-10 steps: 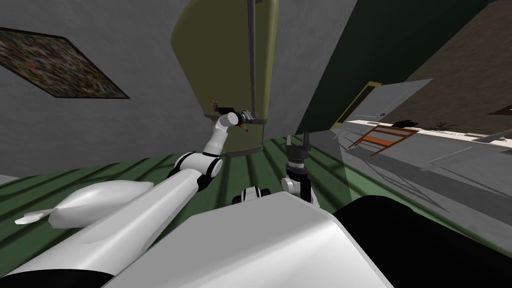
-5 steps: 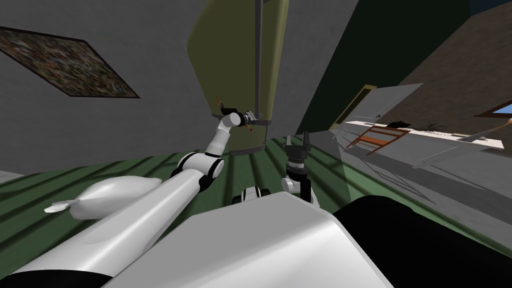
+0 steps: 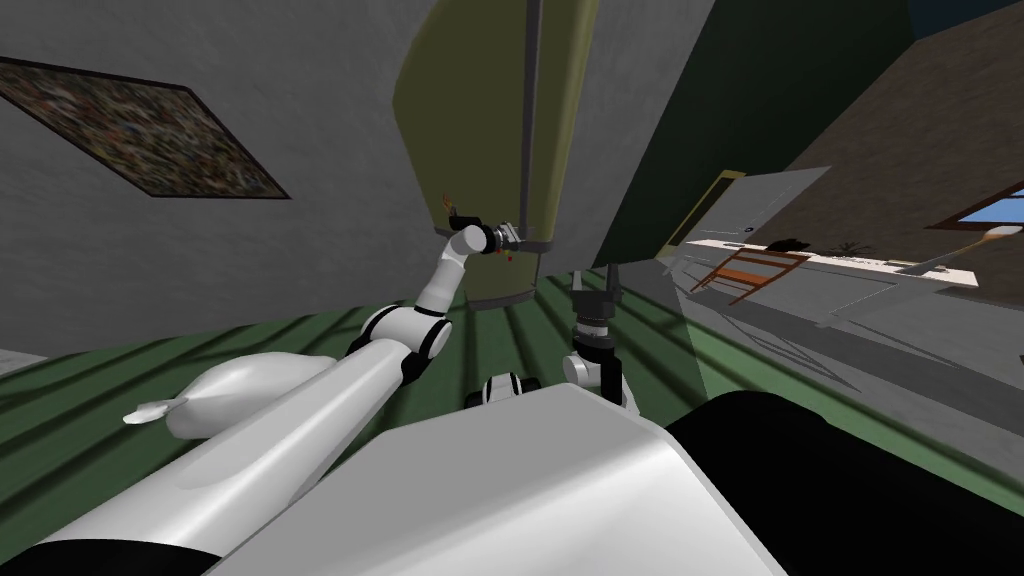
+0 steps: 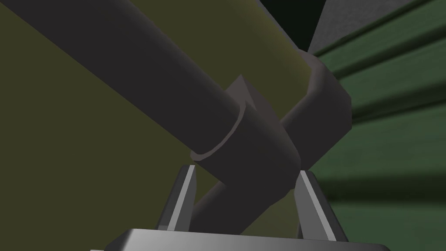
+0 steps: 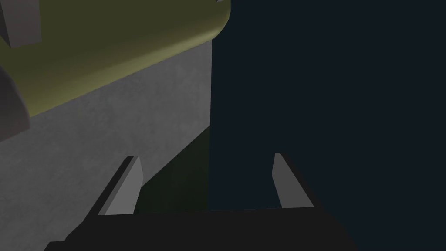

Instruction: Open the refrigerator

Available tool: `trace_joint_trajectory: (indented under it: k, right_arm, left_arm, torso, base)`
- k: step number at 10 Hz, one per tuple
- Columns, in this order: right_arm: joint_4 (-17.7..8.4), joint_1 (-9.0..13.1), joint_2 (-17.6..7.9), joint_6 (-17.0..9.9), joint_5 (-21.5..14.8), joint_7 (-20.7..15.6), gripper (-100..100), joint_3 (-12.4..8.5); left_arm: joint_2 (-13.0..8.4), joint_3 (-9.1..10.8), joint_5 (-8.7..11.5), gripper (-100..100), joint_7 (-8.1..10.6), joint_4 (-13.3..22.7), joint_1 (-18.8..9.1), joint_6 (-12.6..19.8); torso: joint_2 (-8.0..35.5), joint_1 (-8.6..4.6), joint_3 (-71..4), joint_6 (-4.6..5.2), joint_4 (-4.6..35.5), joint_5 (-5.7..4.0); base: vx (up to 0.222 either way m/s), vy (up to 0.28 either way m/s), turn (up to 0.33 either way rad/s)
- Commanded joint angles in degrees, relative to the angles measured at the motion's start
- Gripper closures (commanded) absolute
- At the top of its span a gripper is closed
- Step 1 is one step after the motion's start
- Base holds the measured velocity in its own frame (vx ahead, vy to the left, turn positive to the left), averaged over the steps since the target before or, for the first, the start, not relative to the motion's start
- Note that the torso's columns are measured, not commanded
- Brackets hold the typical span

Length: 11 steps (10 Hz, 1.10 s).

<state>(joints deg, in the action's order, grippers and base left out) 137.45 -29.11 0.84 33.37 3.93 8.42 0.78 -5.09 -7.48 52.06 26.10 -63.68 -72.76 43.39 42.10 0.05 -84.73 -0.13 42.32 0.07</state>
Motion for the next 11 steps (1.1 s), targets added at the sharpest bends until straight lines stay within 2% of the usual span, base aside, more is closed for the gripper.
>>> trace_joint_trajectory:
  k: [1,2,3,4,5,6,7,8,9,11]
  right_arm:
    - [0.0,0.0,0.0,0.0,0.0,0.0,0,0.0]
    - [0.0,0.0,0.0,0.0,0.0,0.0,0,0.0]
    - [0.0,0.0,0.0,0.0,0.0,0.0,0,0.0]
    - [0.0,0.0,0.0,0.0,0.0,0.0,0,0.0]
    - [0.0,0.0,0.0,0.0,0.0,0.0,0,0.0]
    - [0.0,0.0,0.0,0.0,0.0,0.0,0,0.0]
    - [0.0,0.0,0.0,0.0,0.0,0.0,0,0.0]
    - [0.0,0.0,0.0,0.0,0.0,0.0,0,0.0]
    - [0.0,0.0,0.0,0.0,0.0,0.0,0,0.0]
    - [0.0,0.0,0.0,0.0,0.0,0.0,0,0.0]
  left_arm:
    - [0.3,-0.44,1.4,100,-0.39,-1.5,0.2,0.7]
    - [0.8,-1.01,2.7,100,-0.81,-2.6,0.4,1.2]
    - [0.8,-1.01,2.7,100,-0.81,-2.6,0.4,1.2]
    - [1.4,-1.59,4.0,100,-1.22,-3.7,0.6,1.8]
    - [1.4,-1.59,4.0,100,-1.22,-3.7,0.6,1.8]
    - [1.9,-2.16,5.3,100,-1.64,-4.7,0.8,2.4]
    - [1.9,-2.16,5.3,100,-1.64,-4.7,0.8,2.4]
    - [2.4,-2.74,6.6,100,-2.06,-5.8,1.0,3.0]
    - [1.0,-1.94,5.5,-100,-1.46,-4.1,0.3,3.0]
    - [-1.6,-0.50,4.6,-100,-1.07,-1.5,-1.3,2.9]
  torso:
    - [0.0,0.19,0.0,0.00,0.0,0.05]
    - [0.1,0.18,0.0,-0.07,0.0,0.08]
    - [0.1,0.32,0.0,-0.06,0.0,0.11]
    - [0.0,0.20,0.0,-0.11,0.0,0.10]
    - [0.1,0.28,0.1,-0.03,0.0,0.08]
    - [0.0,0.28,0.0,-0.08,0.0,0.12]
    - [0.1,0.30,0.1,-0.04,0.1,0.12]
    - [0.1,0.11,0.1,-0.05,0.1,0.08]
    - [0.2,0.17,0.1,0.03,0.1,0.06]
    - [0.2,-0.66,0.2,0.16,0.0,-0.26]
  base:
    - [-0.034,0.234,-0.026]
    - [-0.030,0.257,-0.016]
    - [-0.031,0.221,-0.026]
    - [-0.051,0.251,-0.003]
    - [-0.017,0.268,-0.023]
    - [-0.045,0.274,-0.019]
    - [-0.049,0.233,-0.018]
    - [-0.047,0.263,-0.005]
    - [-0.038,0.147,-0.294]
    - [-0.056,0.014,-0.339]
